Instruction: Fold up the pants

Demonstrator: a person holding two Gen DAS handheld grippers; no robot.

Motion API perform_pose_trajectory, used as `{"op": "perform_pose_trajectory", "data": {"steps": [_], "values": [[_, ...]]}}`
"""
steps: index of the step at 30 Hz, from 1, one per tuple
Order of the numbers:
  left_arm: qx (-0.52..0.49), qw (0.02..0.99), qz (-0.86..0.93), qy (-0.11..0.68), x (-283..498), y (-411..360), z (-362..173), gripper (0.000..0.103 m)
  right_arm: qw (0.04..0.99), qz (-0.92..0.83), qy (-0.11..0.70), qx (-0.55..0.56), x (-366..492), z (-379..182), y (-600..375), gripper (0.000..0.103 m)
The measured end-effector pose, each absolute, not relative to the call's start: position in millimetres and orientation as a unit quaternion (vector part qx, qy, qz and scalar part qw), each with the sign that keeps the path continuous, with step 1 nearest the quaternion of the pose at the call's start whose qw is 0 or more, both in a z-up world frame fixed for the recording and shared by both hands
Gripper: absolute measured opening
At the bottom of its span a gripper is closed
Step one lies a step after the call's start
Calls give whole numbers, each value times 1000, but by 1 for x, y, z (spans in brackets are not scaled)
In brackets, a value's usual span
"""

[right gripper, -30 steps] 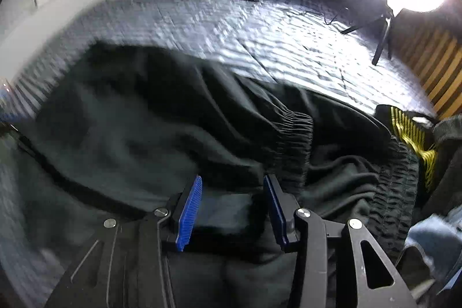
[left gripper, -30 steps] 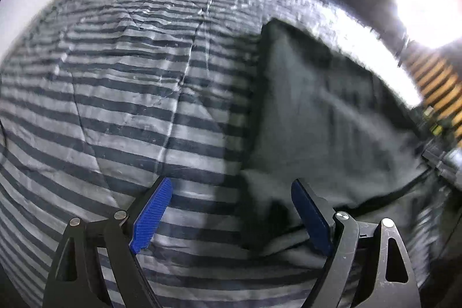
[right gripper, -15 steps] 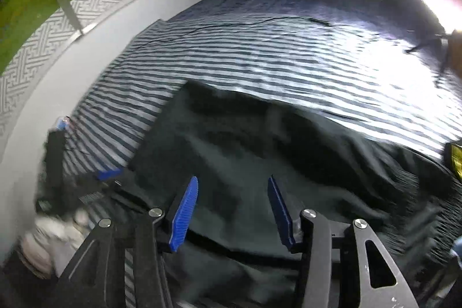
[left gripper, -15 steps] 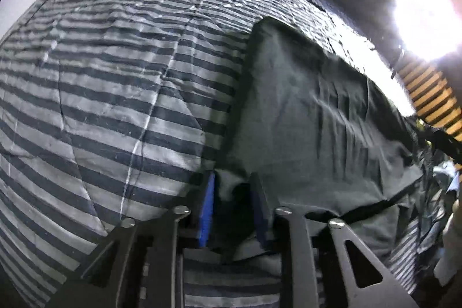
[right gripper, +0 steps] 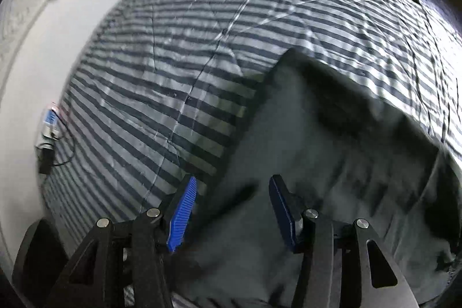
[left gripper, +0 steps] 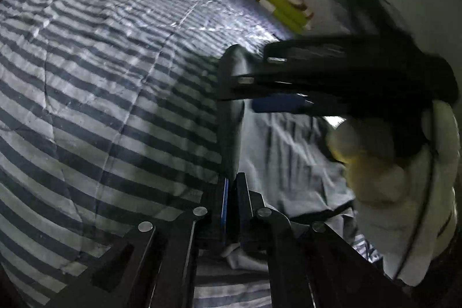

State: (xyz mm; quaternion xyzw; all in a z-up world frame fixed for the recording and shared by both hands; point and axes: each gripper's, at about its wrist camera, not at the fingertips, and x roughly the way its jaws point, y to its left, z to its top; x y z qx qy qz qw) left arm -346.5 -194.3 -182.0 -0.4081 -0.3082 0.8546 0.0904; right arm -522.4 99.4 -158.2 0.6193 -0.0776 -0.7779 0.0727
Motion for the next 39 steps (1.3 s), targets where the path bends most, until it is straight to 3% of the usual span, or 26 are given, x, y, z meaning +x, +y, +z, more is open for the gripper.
{"op": "perform_pose_trajectory", "data": {"steps": [8, 9, 10, 13, 15, 27, 35, 39], "values": [[-390, 125, 854, -321, -355, -184, -169, 3, 41, -755, -8, 655, -531, -174, 74, 48], [-389, 128, 851, -329, -356, -185, -170, 3, 37, -751, -14, 659, -532, -177, 77, 44], [-387, 132, 849, -334, -356, -185, -169, 3, 34, -751, -23, 659, -532, -179, 82, 30], [-385, 136, 850, -333, -355, -183, -165, 3, 24, -749, -44, 661, -530, -182, 99, 8], [-379, 146, 850, -335, -353, -177, -158, 3, 38, -760, -68, 645, -523, -173, 114, 3], [-348, 241, 862, -278, -368, -25, -91, 3, 55, -818, -242, 519, -438, -88, 279, 2], [-394, 316, 835, -218, -400, 147, -84, 2, 9, -830, -336, 446, -347, -84, 428, 2], [-434, 342, 811, -190, -413, 228, -105, 2, -41, -821, -371, 432, -304, -109, 499, 2]]}}
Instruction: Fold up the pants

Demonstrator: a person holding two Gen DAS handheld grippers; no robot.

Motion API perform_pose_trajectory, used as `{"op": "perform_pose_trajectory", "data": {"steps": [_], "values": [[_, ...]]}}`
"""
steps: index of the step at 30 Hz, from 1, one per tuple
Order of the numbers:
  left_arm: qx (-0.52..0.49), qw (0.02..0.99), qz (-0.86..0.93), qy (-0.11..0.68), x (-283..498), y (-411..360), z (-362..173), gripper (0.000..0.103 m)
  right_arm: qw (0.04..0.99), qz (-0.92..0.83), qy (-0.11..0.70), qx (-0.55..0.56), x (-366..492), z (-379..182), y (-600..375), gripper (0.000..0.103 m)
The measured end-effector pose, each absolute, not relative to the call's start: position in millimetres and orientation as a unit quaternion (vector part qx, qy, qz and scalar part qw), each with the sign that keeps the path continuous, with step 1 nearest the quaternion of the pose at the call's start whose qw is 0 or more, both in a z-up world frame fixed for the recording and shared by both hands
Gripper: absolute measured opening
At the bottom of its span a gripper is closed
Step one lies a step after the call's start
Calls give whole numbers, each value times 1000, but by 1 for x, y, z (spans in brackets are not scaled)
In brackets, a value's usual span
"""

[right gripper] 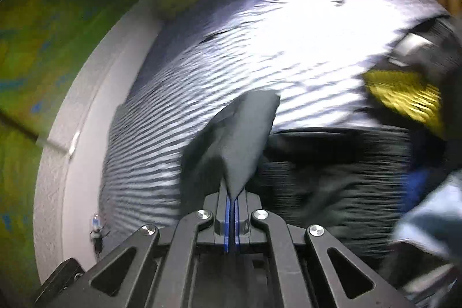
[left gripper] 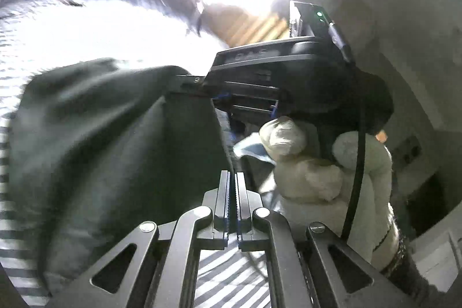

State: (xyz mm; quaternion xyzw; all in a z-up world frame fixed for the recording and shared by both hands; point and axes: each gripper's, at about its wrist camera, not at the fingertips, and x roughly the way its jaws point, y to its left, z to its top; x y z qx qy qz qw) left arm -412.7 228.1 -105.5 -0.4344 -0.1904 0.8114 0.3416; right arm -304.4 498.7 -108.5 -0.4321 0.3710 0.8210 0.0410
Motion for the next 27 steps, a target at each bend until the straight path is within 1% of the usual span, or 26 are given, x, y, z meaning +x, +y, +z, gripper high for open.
{"op": "perform_pose_trajectory", "data": {"steps": [1, 4, 6, 8, 9, 10, 11, 12, 13, 15, 19, 21, 22, 24, 25, 26, 27], "values": [[-451, 348, 800, -189, -414, 241, -113, 0, 51, 816, 375, -436, -298, -118, 511, 2], [-499, 368, 766, -169, -407, 267, -131, 0, 82, 799, 401, -440, -280, -154, 543, 2], [-501, 373, 769, -136, -395, 267, -127, 6, 77, 791, 428, -430, -270, -175, 559, 2], [-495, 372, 777, -116, -381, 254, -117, 13, 59, 786, 441, -428, -270, -184, 561, 3], [-491, 367, 782, -111, -376, 244, -111, 21, 48, 785, 444, -429, -271, -183, 563, 7], [-485, 358, 791, -106, -372, 231, -104, 28, 33, 786, 446, -427, -271, -179, 563, 17], [-479, 344, 802, -96, -371, 217, -99, 30, 19, 788, 447, -424, -271, -175, 563, 24], [-473, 333, 812, -84, -368, 206, -94, 32, 10, 793, 442, -419, -268, -169, 561, 36], [-467, 319, 821, -70, -372, 197, -91, 32, 5, 797, 437, -418, -265, -165, 558, 38], [-466, 289, 834, -55, -383, 178, -96, 32, -2, 797, 432, -423, -257, -161, 552, 39], [-489, 254, 830, -87, -415, 149, -119, 32, 9, 799, 404, -445, -240, -154, 539, 39], [-499, 257, 821, -97, -426, 141, -136, 32, 36, 816, 346, -462, -230, -147, 524, 39], [-504, 258, 820, -90, -427, 142, -145, 32, 53, 825, 313, -469, -226, -145, 515, 38], [-529, 247, 810, -59, -420, 149, -166, 32, 111, 832, 242, -486, -222, -145, 504, 29], [-550, 242, 798, -51, -416, 150, -180, 32, 143, 829, 214, -496, -222, -149, 503, 29], [-559, 241, 792, -48, -413, 150, -187, 31, 162, 826, 198, -502, -220, -151, 502, 29], [-559, 241, 792, -46, -410, 148, -187, 32, 165, 826, 200, -500, -217, -150, 502, 29]]}}
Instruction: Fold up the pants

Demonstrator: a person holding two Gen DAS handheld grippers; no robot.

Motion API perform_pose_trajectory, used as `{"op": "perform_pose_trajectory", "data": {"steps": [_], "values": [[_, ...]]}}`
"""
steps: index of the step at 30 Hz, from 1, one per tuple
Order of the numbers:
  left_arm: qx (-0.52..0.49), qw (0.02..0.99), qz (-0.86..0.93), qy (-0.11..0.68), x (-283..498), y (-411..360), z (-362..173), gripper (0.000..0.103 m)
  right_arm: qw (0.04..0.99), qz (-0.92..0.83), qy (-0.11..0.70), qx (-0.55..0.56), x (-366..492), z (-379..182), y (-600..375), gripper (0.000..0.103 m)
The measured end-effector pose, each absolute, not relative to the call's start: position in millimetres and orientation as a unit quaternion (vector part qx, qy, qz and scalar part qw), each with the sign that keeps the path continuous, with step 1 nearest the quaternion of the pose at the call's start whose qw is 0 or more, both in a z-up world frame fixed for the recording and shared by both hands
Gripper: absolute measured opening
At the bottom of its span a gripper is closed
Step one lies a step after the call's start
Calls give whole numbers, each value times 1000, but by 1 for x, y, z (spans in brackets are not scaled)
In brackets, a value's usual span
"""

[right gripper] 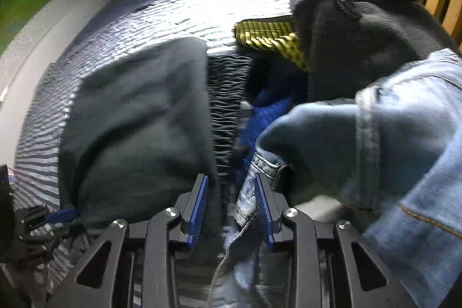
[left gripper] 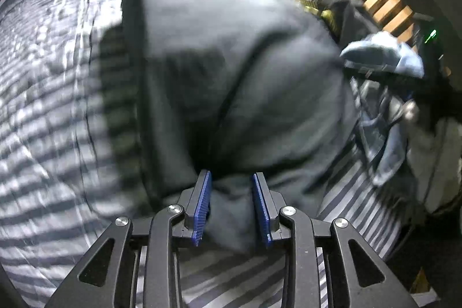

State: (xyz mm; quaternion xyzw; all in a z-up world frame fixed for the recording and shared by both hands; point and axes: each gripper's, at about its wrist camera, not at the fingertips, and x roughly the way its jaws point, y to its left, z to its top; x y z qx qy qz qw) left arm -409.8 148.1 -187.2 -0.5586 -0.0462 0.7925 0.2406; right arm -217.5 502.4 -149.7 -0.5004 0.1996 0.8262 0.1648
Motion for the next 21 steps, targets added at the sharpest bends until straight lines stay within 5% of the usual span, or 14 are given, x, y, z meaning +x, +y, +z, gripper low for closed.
{"op": "perform_pose_trajectory", "data": {"steps": [4, 10, 17, 21], "values": [[-532, 245, 807, -80, -408, 131, -159, 45, 180, 857, 187, -446, -208, -119, 491, 32], [-483, 230, 841, -75, -460, 130, -122, 47, 72, 883, 263, -383, -221, -108, 471, 37], [-520, 133, 841, -69, -554, 123, -184, 44, 100, 835, 298, -453, -261, -180, 495, 37], [-495, 126, 847, -146, -562, 90, -182, 45, 86, 848, 242, -464, -264, -162, 491, 37]]}}
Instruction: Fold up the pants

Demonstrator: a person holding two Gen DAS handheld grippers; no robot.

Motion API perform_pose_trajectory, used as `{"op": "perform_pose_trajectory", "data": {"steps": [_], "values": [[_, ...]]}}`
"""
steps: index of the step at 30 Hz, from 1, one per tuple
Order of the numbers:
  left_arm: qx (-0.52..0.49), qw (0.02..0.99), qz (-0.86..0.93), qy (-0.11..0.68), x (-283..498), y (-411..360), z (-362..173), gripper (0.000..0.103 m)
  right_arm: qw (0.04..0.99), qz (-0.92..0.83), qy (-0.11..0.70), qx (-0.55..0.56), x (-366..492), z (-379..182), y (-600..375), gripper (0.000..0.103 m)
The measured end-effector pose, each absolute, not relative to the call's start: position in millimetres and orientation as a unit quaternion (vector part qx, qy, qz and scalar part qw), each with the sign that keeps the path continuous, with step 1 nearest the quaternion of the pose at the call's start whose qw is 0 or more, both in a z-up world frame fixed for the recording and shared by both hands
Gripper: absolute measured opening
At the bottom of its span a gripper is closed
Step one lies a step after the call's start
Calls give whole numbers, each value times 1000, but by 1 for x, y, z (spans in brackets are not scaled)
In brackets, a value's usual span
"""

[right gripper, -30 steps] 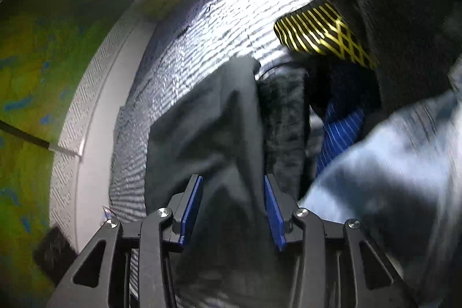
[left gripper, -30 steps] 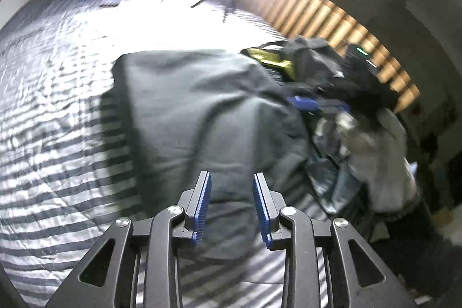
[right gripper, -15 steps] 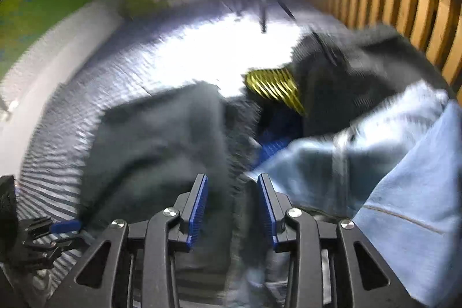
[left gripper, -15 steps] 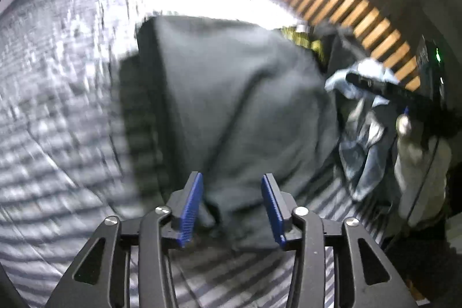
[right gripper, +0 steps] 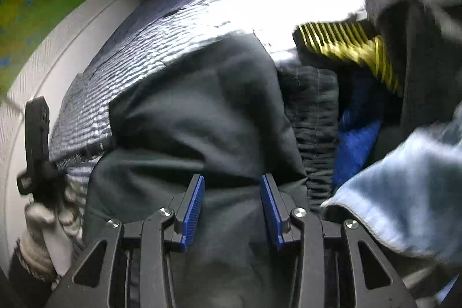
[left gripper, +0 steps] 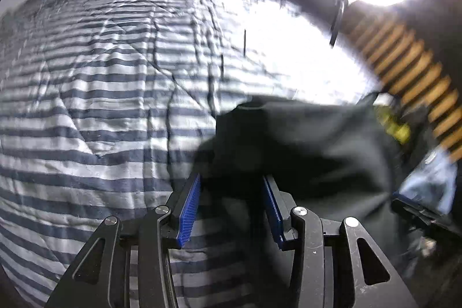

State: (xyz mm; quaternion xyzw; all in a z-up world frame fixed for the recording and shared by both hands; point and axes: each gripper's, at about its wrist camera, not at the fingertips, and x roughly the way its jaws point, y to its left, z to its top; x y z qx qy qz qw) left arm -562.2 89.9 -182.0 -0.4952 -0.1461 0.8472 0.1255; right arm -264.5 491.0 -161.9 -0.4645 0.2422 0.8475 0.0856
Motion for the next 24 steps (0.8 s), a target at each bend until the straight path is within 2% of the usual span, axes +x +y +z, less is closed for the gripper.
{"op": "perform_pose_trajectory", "data": {"steps": [6, 9, 12, 13, 15, 19, 21, 24], "values": [[-478, 161, 856, -119, -569, 104, -164, 46, 64, 883, 278, -373, -300, -128, 518, 41], [-479, 169, 857, -88, -579, 123, -165, 48, 61, 876, 320, -357, -331, -146, 532, 41], [-485, 138, 860, -74, -609, 127, -178, 52, 81, 838, 367, -395, -361, -185, 550, 40], [-485, 123, 863, -67, -616, 126, -180, 56, 107, 831, 362, -409, -365, -195, 555, 34], [-487, 103, 864, -76, -628, 117, -182, 62, 124, 828, 362, -410, -366, -203, 562, 32], [-463, 91, 873, -123, -617, 91, -159, 60, 149, 837, 335, -405, -362, -195, 561, 34], [-461, 116, 869, -137, -600, 88, -147, 60, 127, 839, 351, -396, -359, -191, 561, 34], [-469, 155, 862, -110, -568, 105, -141, 60, 117, 846, 346, -389, -344, -177, 558, 34]]}}
